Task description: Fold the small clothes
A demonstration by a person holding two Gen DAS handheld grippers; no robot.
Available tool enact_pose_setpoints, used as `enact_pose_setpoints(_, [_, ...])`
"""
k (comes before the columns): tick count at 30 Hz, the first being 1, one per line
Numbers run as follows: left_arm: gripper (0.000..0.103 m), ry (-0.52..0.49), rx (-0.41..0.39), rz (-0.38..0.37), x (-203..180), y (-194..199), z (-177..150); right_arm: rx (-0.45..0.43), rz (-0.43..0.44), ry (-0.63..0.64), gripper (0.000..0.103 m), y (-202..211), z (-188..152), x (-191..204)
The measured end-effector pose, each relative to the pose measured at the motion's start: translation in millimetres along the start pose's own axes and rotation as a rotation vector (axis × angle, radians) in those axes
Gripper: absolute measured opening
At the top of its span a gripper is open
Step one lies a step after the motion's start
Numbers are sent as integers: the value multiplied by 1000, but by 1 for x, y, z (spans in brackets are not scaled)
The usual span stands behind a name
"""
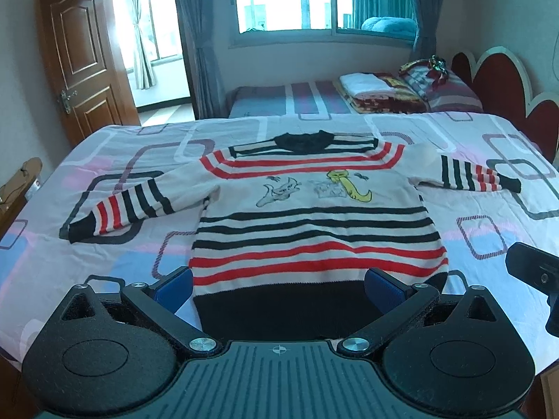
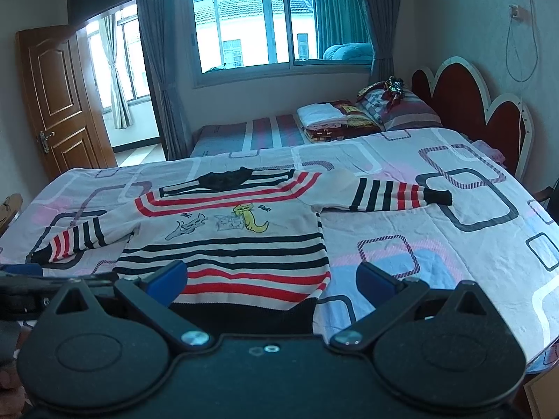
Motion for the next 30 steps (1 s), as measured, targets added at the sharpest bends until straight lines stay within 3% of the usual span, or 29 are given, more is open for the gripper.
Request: enact_pose_setpoints(30, [103, -2, -28, 10, 21, -25, 8, -37, -47, -41, 102, -9, -5, -3])
Point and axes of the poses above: each gripper's, at about its wrist camera, not at the fingertips, and y roughly against the way its jaws point, x to its left, z to its top, the point moved 5 cm from there along -y, roughly the way its jaws point, and after that the axes turned 3 degrees about -y, right-handed, at the moved point
